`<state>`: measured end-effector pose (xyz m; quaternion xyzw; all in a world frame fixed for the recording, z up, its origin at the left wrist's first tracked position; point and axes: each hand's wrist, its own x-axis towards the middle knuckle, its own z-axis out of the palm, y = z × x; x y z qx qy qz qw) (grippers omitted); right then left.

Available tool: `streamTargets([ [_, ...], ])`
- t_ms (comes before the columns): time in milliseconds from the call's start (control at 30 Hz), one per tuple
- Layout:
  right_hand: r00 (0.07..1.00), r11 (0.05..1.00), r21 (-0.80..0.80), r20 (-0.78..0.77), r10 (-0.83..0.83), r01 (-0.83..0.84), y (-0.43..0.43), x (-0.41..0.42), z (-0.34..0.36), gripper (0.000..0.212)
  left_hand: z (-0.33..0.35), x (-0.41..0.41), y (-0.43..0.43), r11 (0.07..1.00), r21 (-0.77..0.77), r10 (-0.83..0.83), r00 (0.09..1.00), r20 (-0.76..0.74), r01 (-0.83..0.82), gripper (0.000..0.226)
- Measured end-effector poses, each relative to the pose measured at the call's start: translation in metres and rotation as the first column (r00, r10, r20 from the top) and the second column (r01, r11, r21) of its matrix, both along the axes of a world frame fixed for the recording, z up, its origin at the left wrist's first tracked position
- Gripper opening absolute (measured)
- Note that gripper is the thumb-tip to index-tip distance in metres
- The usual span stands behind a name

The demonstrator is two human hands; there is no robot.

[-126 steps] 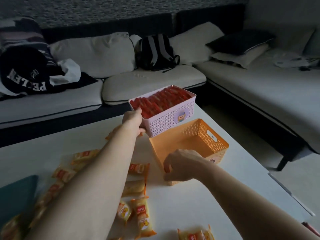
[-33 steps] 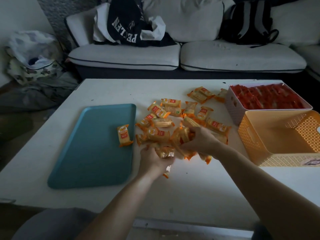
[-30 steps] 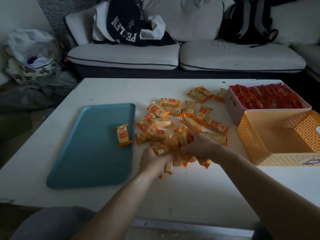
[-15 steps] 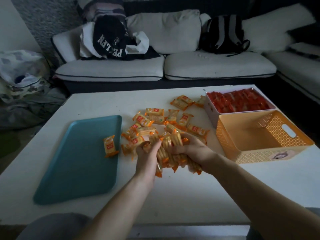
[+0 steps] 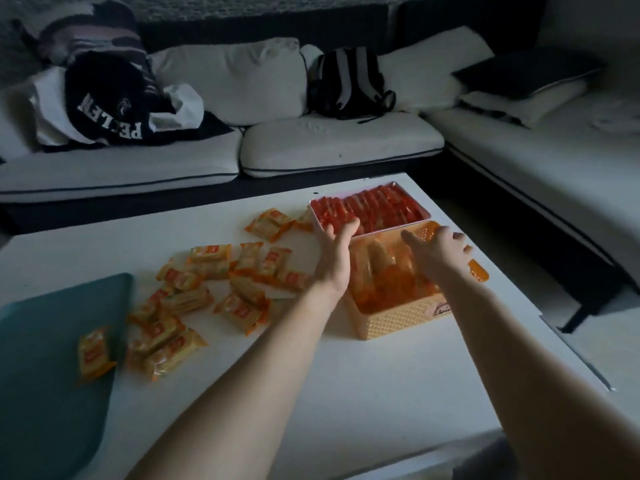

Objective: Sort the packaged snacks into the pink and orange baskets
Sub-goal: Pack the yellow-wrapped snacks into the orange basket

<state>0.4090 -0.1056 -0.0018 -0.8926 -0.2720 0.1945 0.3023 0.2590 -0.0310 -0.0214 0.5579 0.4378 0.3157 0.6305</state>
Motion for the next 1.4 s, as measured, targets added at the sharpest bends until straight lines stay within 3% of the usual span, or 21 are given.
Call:
streamTargets([
  [67, 0.986, 0.991, -0.066, 0.113, 0.123, -0.116, -0.005, 0.010, -0.003, 0.055, 0.000, -0.010, -0.012, 0.936, 0.314, -0.068, 0.957, -0.283, 0.159, 0.085],
  [100, 0.966, 0.972, -0.116, 0.134, 0.221, -0.206, -0.009, 0.012, -0.004, 0.039, -0.007, -0.016, -0.013, 0.859, 0.424, -0.060, 0.878, -0.474, 0.287, 0.068],
  [133, 0.941, 0.946, -0.179, 0.155, 0.300, -0.272, -0.013, 0.014, -0.007, 0.027, -0.012, -0.021, -0.015, 0.768, 0.471, -0.032, 0.761, -0.648, 0.433, 0.051],
  [200, 0.903, 0.907, -0.252, 0.186, 0.387, -0.337, -0.020, 0.011, -0.008, 0.016, -0.017, -0.031, -0.017, 0.641, 0.463, 0.013, 0.595, -0.803, 0.612, 0.030],
  [300, 0.880, 0.897, -0.240, 0.217, 0.422, -0.371, -0.029, 0.004, -0.003, 0.014, -0.016, -0.052, -0.026, 0.638, 0.455, -0.012, 0.599, -0.801, 0.621, 0.027],
  [400, 0.818, 0.888, -0.229, 0.347, 0.458, -0.400, -0.033, -0.011, 0.005, 0.012, -0.013, -0.082, -0.038, 0.635, 0.464, -0.005, 0.603, -0.797, 0.618, 0.028],
  [467, 0.761, 0.830, -0.180, 0.333, 0.557, -0.529, -0.032, -0.033, 0.008, 0.012, -0.009, -0.100, -0.043, 0.680, 0.450, -0.034, 0.638, -0.769, 0.579, 0.027],
  [500, 0.716, 0.773, -0.195, 0.294, 0.633, -0.603, -0.030, -0.046, 0.006, 0.021, -0.006, -0.105, -0.043, 0.712, 0.455, -0.048, 0.684, -0.728, 0.534, 0.026],
  [600, 0.556, 0.615, -0.476, 0.277, 0.783, -0.629, -0.022, -0.086, -0.012, 0.041, -0.003, -0.109, -0.038, 0.817, 0.478, -0.006, 0.832, -0.555, 0.324, 0.019],
  [700, 0.582, 0.588, -0.528, 0.202, 0.788, -0.613, -0.015, -0.099, -0.021, 0.031, -0.009, -0.106, -0.026, 0.839, 0.510, 0.120, 0.851, -0.511, 0.187, 0.013],
  [767, 0.621, 0.592, -0.469, 0.111, 0.776, -0.655, -0.010, -0.089, -0.014, 0.028, -0.011, -0.104, -0.019, 0.808, 0.545, 0.133, 0.832, -0.538, 0.223, 0.012],
  [867, 0.714, 0.688, -0.330, 0.057, 0.698, -0.647, -0.002, -0.061, 0.004, 0.024, -0.011, -0.096, -0.013, 0.581, 0.635, 0.262, 0.622, -0.738, 0.509, 0.015],
  [933, 0.794, 0.786, -0.224, 0.079, 0.603, -0.576, 0.000, -0.040, 0.013, 0.017, -0.007, -0.082, -0.015, 0.489, 0.558, 0.343, 0.441, -0.830, 0.671, 0.021],
  [1033, 0.883, 0.883, -0.056, 0.021, 0.468, -0.466, 0.000, -0.020, 0.020, 0.015, -0.005, -0.061, -0.018, 0.445, 0.362, 0.336, 0.222, -0.915, 0.819, 0.027],
  [1100, 0.896, 0.896, 0.003, 0.003, 0.445, -0.445, 0.004, -0.020, 0.020, 0.016, -0.006, -0.054, -0.024, 0.420, 0.269, 0.262, 0.167, -0.950, 0.867, 0.025],
  [1167, 0.890, 0.890, 0.046, -0.004, 0.455, -0.454, 0.011, -0.024, 0.017, 0.018, -0.003, -0.055, -0.031, 0.469, 0.158, 0.074, 0.140, -0.987, 0.869, 0.030],
  [1233, 0.870, 0.870, 0.050, -0.012, 0.492, -0.491, 0.018, -0.031, 0.016, 0.017, 0.002, -0.063, -0.029, 0.498, 0.182, -0.030, 0.226, -0.974, 0.848, 0.031],
  [1333, 0.836, 0.836, 0.026, -0.027, 0.548, -0.548, 0.021, -0.045, 0.010, 0.017, 0.006, -0.085, -0.012, 0.620, 0.472, -0.006, 0.605, -0.796, 0.627, 0.020],
  [1400, 0.819, 0.819, 0.012, -0.020, 0.574, -0.574, 0.022, -0.057, 0.004, 0.027, 0.005, -0.098, -0.003, 0.713, 0.585, 0.084, 0.782, -0.617, 0.385, 0.018],
])
